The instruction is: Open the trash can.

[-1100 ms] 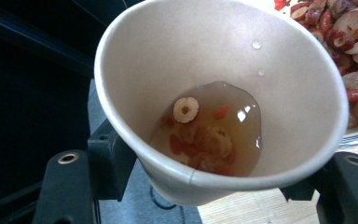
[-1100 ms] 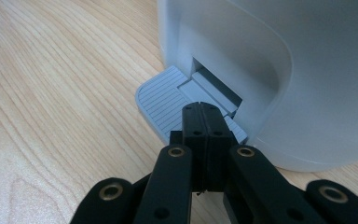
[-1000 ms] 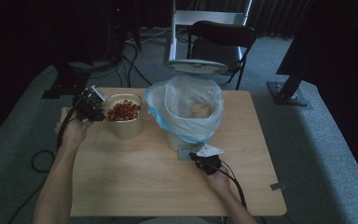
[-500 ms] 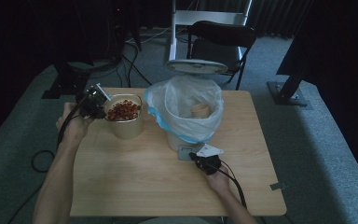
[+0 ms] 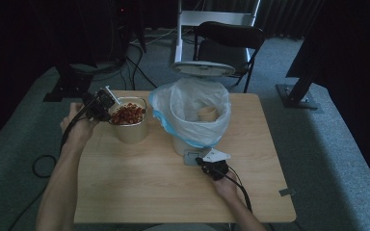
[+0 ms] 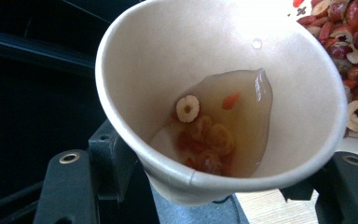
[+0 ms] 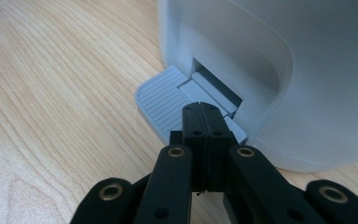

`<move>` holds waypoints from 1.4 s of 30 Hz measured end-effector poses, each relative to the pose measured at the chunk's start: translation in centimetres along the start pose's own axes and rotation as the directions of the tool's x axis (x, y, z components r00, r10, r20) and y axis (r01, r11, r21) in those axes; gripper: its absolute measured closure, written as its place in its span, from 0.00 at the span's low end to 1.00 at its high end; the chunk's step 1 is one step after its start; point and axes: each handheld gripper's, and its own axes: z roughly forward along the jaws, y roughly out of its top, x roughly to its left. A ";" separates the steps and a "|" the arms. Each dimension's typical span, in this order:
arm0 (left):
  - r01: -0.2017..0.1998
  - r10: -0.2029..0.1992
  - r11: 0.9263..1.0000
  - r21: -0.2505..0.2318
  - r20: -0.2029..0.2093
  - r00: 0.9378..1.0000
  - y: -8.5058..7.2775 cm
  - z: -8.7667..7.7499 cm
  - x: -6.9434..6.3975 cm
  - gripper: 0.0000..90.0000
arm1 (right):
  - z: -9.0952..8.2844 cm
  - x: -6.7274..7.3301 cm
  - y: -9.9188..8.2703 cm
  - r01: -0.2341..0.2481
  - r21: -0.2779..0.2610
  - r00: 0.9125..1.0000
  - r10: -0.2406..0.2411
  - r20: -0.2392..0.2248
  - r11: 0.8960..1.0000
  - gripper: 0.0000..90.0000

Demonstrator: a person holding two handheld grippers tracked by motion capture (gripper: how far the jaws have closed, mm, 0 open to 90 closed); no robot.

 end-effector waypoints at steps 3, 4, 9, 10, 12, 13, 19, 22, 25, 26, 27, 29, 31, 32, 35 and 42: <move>-0.012 0.012 1.000 0.002 -0.007 1.000 0.0 0.0 -0.1 0.37 | 0.0 0.0 0.0 -0.007 0.001 1.000 0.007 -0.004 1.000 1.00; -0.015 0.015 1.000 0.002 -0.010 1.000 0.1 0.0 -0.2 0.37 | 0.0 0.0 0.0 -0.004 0.000 1.000 0.004 -0.003 1.000 1.00; -0.040 0.040 0.999 0.003 -0.029 0.999 0.3 -0.1 -0.2 0.37 | 0.0 0.0 0.0 -0.003 0.001 1.000 0.003 -0.001 1.000 1.00; -0.044 0.044 0.999 0.001 -0.034 0.998 0.4 -0.1 -0.3 0.38 | 0.0 0.0 0.0 -0.003 0.001 1.000 0.003 -0.001 1.000 1.00; -0.058 0.058 0.998 0.004 -0.041 0.997 0.5 -0.2 -0.3 0.38 | 0.0 0.0 0.0 -0.002 0.001 1.000 0.002 -0.001 1.000 1.00; -0.068 0.068 0.998 0.009 -0.045 0.997 0.6 -0.2 -0.3 0.38 | 0.0 0.0 0.0 -0.001 0.000 1.000 0.001 -0.001 1.000 1.00; -0.100 0.101 0.995 0.019 -0.066 0.993 0.8 -0.2 -0.6 0.38 | 0.0 0.0 0.0 -0.001 -0.001 1.000 0.001 0.001 1.000 1.00; -0.122 0.124 0.992 0.025 -0.082 0.989 0.9 -0.2 -0.8 0.38 | 0.0 0.0 0.0 -0.001 -0.001 1.000 0.001 0.001 1.000 1.00; -0.135 0.137 0.990 0.027 -0.094 0.986 1.0 -0.2 -0.9 0.38 | 0.0 0.1 0.0 0.000 -0.001 1.000 0.000 0.002 1.000 1.00; -0.138 0.140 0.990 0.028 -0.096 0.985 1.0 -0.2 -0.9 0.38 | 0.0 0.1 0.0 0.001 -0.001 1.000 -0.001 0.002 1.000 1.00; -0.146 0.148 0.989 0.035 -0.100 0.984 1.0 -0.2 -1.0 0.38 | 0.0 0.1 0.0 0.000 -0.001 1.000 0.000 0.002 1.000 1.00; -0.150 0.152 0.988 0.036 -0.102 0.983 1.0 -0.2 -1.0 0.38 | 0.0 0.1 0.0 0.000 -0.001 1.000 0.000 0.002 1.000 1.00; -0.156 0.159 0.987 0.041 -0.109 0.981 1.0 -0.1 -1.1 0.38 | 0.0 0.1 0.0 0.000 -0.001 1.000 0.000 0.002 1.000 1.00; -0.159 0.163 0.986 0.043 -0.112 0.980 1.0 -0.1 -1.1 0.38 | 0.0 0.1 0.0 0.000 -0.001 1.000 0.000 0.003 1.000 1.00; -0.170 0.175 0.984 0.050 -0.126 0.977 1.2 -0.2 -0.9 0.38 | 0.0 0.1 0.0 0.000 -0.001 1.000 0.000 0.002 1.000 1.00; -0.188 0.193 0.981 0.050 -0.150 0.970 1.5 -0.4 -1.0 0.38 | 0.0 0.1 0.0 0.001 -0.001 1.000 -0.001 0.002 1.000 1.00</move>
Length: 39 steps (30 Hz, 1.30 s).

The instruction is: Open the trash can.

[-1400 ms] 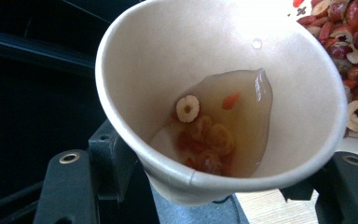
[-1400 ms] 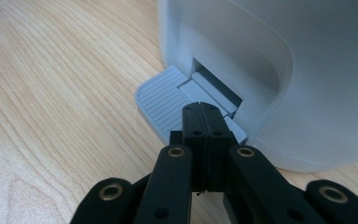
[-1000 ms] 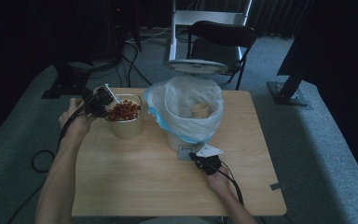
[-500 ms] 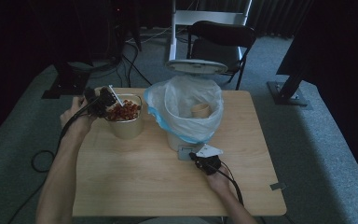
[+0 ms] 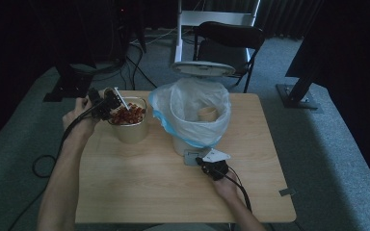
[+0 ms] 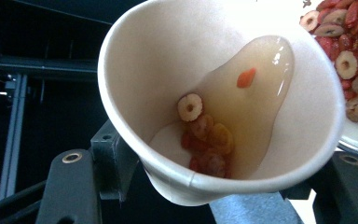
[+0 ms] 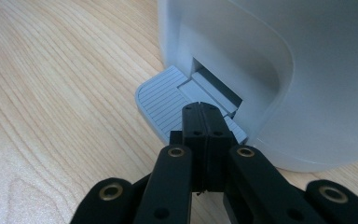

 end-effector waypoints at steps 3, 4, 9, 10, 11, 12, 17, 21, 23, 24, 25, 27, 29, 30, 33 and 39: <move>-0.018 0.018 1.000 0.009 -0.017 1.000 0.1 -0.1 0.0 0.38 | 0.0 0.0 0.0 -0.001 0.000 1.000 0.001 0.000 1.000 1.00; -0.022 0.022 1.000 0.012 -0.020 1.000 0.1 0.0 0.0 0.38 | 0.0 0.0 0.0 0.000 0.000 1.000 0.000 0.000 1.000 1.00; -0.043 0.043 0.999 0.023 -0.039 0.998 0.1 0.1 -0.3 0.38 | 0.0 0.0 0.0 -0.001 0.000 1.000 0.001 0.000 1.000 1.00; -0.043 0.043 0.999 0.023 -0.039 0.998 0.1 0.1 -0.3 0.38 | 0.0 0.0 0.0 -0.001 0.000 1.000 0.001 0.000 1.000 1.00; -0.043 0.043 0.999 0.022 -0.041 0.998 0.2 0.1 -0.4 0.38 | 0.0 0.0 0.0 -0.001 0.000 1.000 0.001 0.000 1.000 1.00; -0.040 0.041 0.999 0.018 -0.041 0.998 0.2 0.1 -0.4 0.38 | 0.0 0.0 0.0 0.000 0.000 1.000 0.000 0.000 1.000 1.00; -0.047 0.048 0.999 0.014 -0.056 0.997 0.3 -0.1 -0.3 0.38 | 0.0 0.0 0.0 0.004 0.001 1.000 -0.004 0.002 1.000 1.00; -0.059 0.060 0.998 0.016 -0.064 0.996 0.5 -0.2 -0.3 0.38 | 0.0 0.0 0.0 0.000 0.000 1.000 0.000 0.000 1.000 1.00; -0.070 0.071 0.997 0.019 -0.070 0.995 0.5 -0.2 -0.2 0.38 | 0.0 0.0 0.0 -0.001 0.000 1.000 0.001 -0.002 1.000 1.00; -0.070 0.071 0.997 0.019 -0.070 0.995 0.5 -0.2 -0.2 0.38 | 0.0 -0.1 0.0 -0.002 0.000 1.000 0.002 -0.003 1.000 1.00; -0.080 0.082 0.997 0.023 -0.074 0.994 0.6 -0.2 -0.3 0.38 | 0.0 -0.1 0.0 -0.001 0.000 1.000 0.001 -0.003 1.000 1.00; -0.083 0.084 0.996 0.022 -0.078 0.993 0.7 -0.3 -0.3 0.38 | 0.0 -0.1 0.0 -0.001 0.000 1.000 0.001 -0.003 1.000 1.00; -0.084 0.086 0.996 0.022 -0.079 0.993 0.7 -0.3 -0.3 0.38 | 0.0 -0.1 0.0 -0.001 0.000 1.000 0.001 -0.002 1.000 1.00; -0.088 0.089 0.996 0.023 -0.083 0.993 0.7 -0.3 -0.3 0.38 | 0.0 -0.1 0.0 -0.001 0.000 1.000 0.001 -0.003 1.000 1.00; -0.106 0.108 0.994 0.025 -0.101 0.989 0.9 -0.4 -0.3 0.38 | 0.0 -0.1 0.0 0.000 0.000 1.000 0.000 -0.002 1.000 1.00; -0.121 0.124 0.992 0.029 -0.115 0.986 1.0 -0.3 -0.6 0.38 | 0.0 -0.1 0.0 -0.001 0.000 1.000 0.001 -0.003 1.000 1.00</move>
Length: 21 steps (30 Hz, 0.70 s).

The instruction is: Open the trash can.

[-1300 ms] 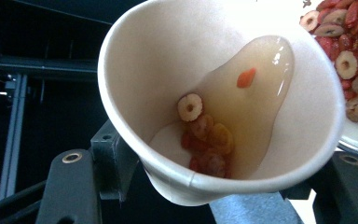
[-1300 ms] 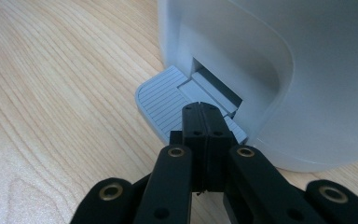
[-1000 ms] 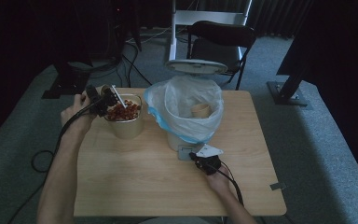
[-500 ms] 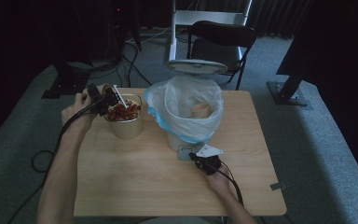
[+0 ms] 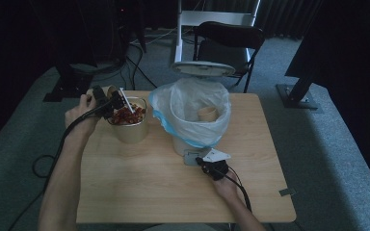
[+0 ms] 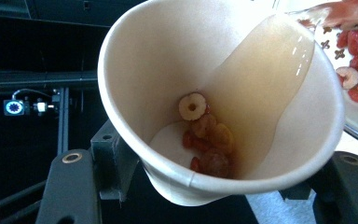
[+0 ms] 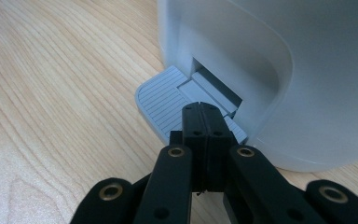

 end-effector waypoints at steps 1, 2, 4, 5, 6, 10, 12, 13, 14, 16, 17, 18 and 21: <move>-0.006 0.006 1.000 0.003 -0.003 1.000 0.0 0.0 -0.1 0.38 | 0.0 0.0 0.0 -0.002 0.001 1.000 0.002 0.000 1.000 1.00; -0.013 0.013 1.000 0.004 -0.007 1.000 0.0 0.1 -0.2 0.38 | 0.0 0.0 0.0 -0.001 0.001 1.000 0.001 0.000 1.000 1.00; -0.022 0.022 1.000 0.006 -0.010 1.000 0.0 0.1 -0.2 0.38 | 0.0 0.0 0.0 -0.002 0.001 1.000 0.002 0.000 1.000 1.00; -0.019 0.019 1.000 0.004 -0.010 1.000 0.0 0.0 -0.2 0.38 | 0.0 0.0 0.0 -0.003 0.001 1.000 0.003 -0.001 1.000 1.00; -0.013 0.013 1.000 0.001 -0.009 1.000 0.0 0.0 -0.1 0.38 | 0.0 0.0 0.0 -0.003 0.001 1.000 0.003 -0.001 1.000 1.00; -0.016 0.016 1.000 -0.001 -0.014 1.000 0.0 0.0 -0.1 0.38 | 0.0 0.0 0.0 -0.002 0.001 1.000 0.002 0.000 1.000 1.00; -0.016 0.016 1.000 0.000 -0.014 1.000 0.0 0.0 -0.1 0.38 | 0.0 0.0 0.0 -0.002 0.001 1.000 0.002 0.000 1.000 1.00; -0.017 0.017 1.000 0.000 -0.015 1.000 0.0 0.0 -0.1 0.38 | 0.0 0.0 0.0 0.000 0.000 1.000 0.000 0.000 1.000 1.00; -0.020 0.020 1.000 -0.001 -0.016 1.000 0.0 0.0 -0.1 0.38 | 0.0 0.0 0.0 0.000 0.000 1.000 0.000 0.000 1.000 1.00; -0.030 0.030 1.000 0.003 -0.021 0.999 0.0 -0.1 -0.1 0.38 | 0.0 0.0 0.0 0.000 0.000 1.000 0.000 0.000 1.000 1.00; -0.035 0.036 0.999 0.006 -0.024 0.999 0.1 -0.1 -0.1 0.38 | 0.0 0.0 0.0 0.000 0.000 1.000 0.000 0.001 1.000 1.00; -0.040 0.040 0.999 0.007 -0.026 0.999 0.1 -0.1 -0.1 0.38 | 0.0 0.0 0.0 -0.001 0.000 1.000 0.001 0.001 1.000 1.00; -0.047 0.047 0.999 0.005 -0.030 0.998 0.2 -0.1 -0.1 0.38 | 0.0 0.1 0.0 -0.001 0.000 1.000 0.001 0.001 1.000 1.00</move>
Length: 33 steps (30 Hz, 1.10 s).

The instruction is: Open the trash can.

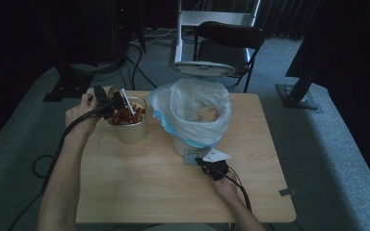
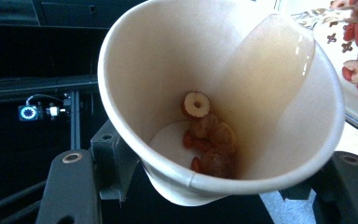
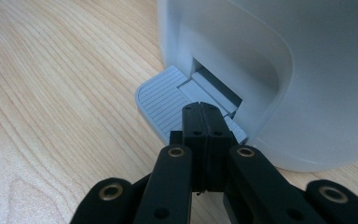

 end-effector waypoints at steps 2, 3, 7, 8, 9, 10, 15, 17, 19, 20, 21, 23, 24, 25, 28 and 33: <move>-0.017 0.017 1.000 0.003 -0.006 1.000 0.1 0.1 -0.2 0.38 | 0.0 0.0 0.0 0.001 0.000 1.000 -0.001 0.000 1.000 1.00; -0.023 0.023 1.000 0.008 -0.007 1.000 0.1 0.1 -0.3 0.38 | 0.0 0.0 0.0 0.001 0.000 1.000 -0.001 0.000 1.000 1.00; -0.047 0.048 0.999 0.017 -0.015 0.999 0.1 0.2 -0.6 0.38 | 0.0 0.0 0.0 0.002 0.000 1.000 -0.002 0.001 1.000 1.00; -0.054 0.055 0.998 0.022 -0.021 0.998 0.1 0.2 -0.7 0.38 | 0.0 0.0 0.0 0.002 0.000 1.000 -0.002 0.001 1.000 1.00; -0.061 0.062 0.998 0.023 -0.026 0.998 0.1 0.2 -0.8 0.38 | 0.0 0.0 0.0 0.003 0.000 1.000 -0.003 0.002 1.000 1.00; -0.061 0.062 0.998 0.025 -0.026 0.998 0.1 0.3 -0.9 0.38 | 0.0 0.0 0.0 0.002 0.000 1.000 -0.002 0.001 1.000 1.00; -0.066 0.067 0.997 0.031 -0.032 0.997 0.0 0.4 -1.0 0.38 | 0.0 0.0 0.0 0.003 0.000 1.000 -0.003 0.002 1.000 1.00; -0.064 0.065 0.997 0.030 -0.030 0.997 0.0 0.4 -1.0 0.38 | 0.0 0.0 0.0 0.002 0.000 1.000 -0.002 0.001 1.000 1.00; -0.056 0.056 0.998 0.033 -0.024 0.998 -0.1 0.4 -1.0 0.38 | 0.0 0.0 0.0 0.002 0.000 1.000 -0.002 0.001 1.000 1.00; -0.058 0.059 0.998 0.036 -0.023 0.998 -0.1 0.4 -1.0 0.38 | 0.0 0.0 0.0 0.004 0.001 1.000 -0.004 0.002 1.000 1.00; -0.060 0.061 0.997 0.037 -0.023 0.998 -0.2 0.5 -1.1 0.38 | 0.0 0.0 0.0 0.004 0.001 1.000 -0.004 0.002 1.000 1.00; -0.064 0.064 0.997 0.040 -0.023 0.998 -0.3 0.6 -1.2 0.38 | 0.0 0.0 0.0 0.000 0.000 1.000 0.000 0.000 1.000 1.00; -0.065 0.066 0.997 0.041 -0.023 0.998 -0.3 0.6 -1.2 0.38 | 0.0 0.0 0.0 0.002 0.000 1.000 -0.002 0.000 1.000 1.00; -0.061 0.062 0.997 0.041 -0.021 0.998 -0.4 0.6 -1.2 0.38 | 0.0 0.0 0.0 0.001 0.000 1.000 -0.001 0.000 1.000 1.00; -0.049 0.050 0.998 0.036 -0.012 0.999 -0.4 0.6 -1.2 0.38 | 0.0 0.0 0.0 0.000 0.000 1.000 0.000 0.000 1.000 1.00; -0.038 0.038 0.998 0.043 -0.002 0.999 -0.5 0.8 -1.1 0.38 | 0.0 0.0 0.0 0.003 0.001 1.000 -0.003 0.002 1.000 1.00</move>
